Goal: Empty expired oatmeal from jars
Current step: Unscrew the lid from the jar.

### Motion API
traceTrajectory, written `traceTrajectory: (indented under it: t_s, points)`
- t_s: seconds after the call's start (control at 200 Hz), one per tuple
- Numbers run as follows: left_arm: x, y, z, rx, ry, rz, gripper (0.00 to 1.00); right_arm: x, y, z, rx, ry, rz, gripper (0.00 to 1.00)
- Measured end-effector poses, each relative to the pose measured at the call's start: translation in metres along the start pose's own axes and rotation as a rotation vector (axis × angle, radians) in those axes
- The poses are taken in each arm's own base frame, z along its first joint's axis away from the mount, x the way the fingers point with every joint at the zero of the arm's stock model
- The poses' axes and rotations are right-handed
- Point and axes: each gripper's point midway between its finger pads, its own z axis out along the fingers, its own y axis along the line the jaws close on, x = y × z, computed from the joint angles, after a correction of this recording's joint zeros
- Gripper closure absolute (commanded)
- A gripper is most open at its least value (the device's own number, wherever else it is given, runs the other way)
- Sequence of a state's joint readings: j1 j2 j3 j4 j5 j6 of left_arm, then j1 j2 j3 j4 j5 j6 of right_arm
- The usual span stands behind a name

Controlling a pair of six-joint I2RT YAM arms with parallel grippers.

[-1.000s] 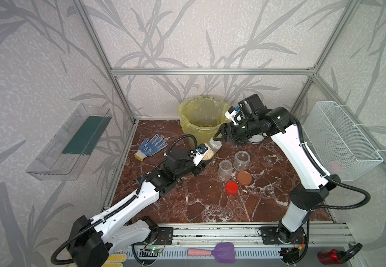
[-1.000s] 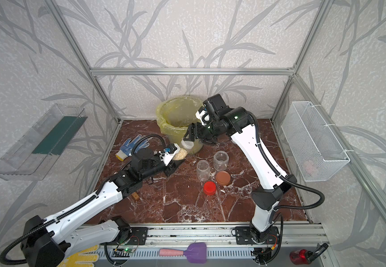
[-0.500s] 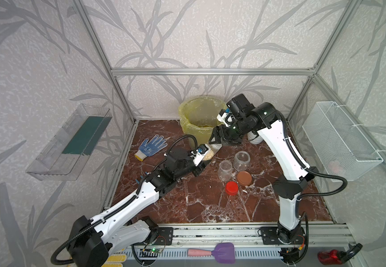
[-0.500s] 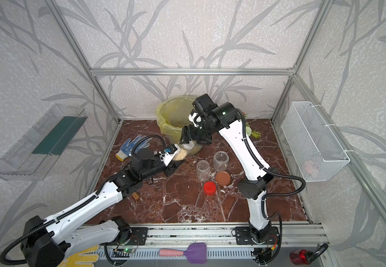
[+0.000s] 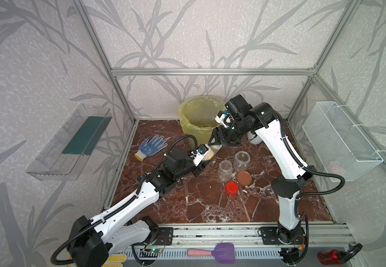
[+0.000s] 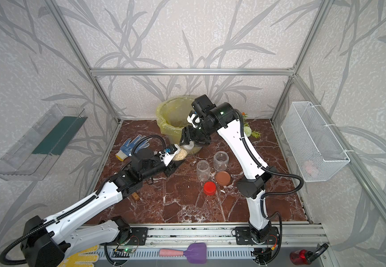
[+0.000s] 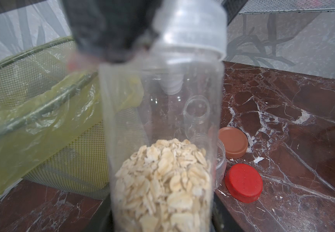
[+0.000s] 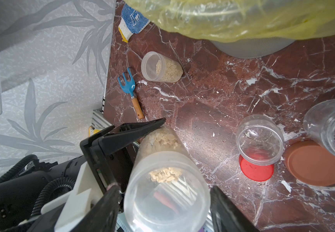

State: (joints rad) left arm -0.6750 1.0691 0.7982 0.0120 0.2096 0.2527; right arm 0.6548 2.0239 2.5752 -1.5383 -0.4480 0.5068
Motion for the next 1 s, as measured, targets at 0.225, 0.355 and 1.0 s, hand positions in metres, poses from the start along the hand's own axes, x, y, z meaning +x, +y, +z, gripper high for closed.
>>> traceTrajectory:
  t_s: [0.225, 0.355, 1.0]
  points:
    - [0.000, 0.000, 0.000, -0.001, -0.001, 0.000, 1.00, 0.000, 0.001, 0.001, -0.008, 0.003, -0.004, 0.41]
    - [-0.002, 0.000, -0.001, -0.001, -0.006, 0.000, 1.00, -0.001, 0.003, -0.001, -0.013, 0.000, -0.015, 0.49]
    - [-0.015, -0.002, 0.018, 0.076, -0.120, -0.082, 1.00, -0.019, -0.010, -0.013, -0.168, 0.005, -0.377, 0.86]
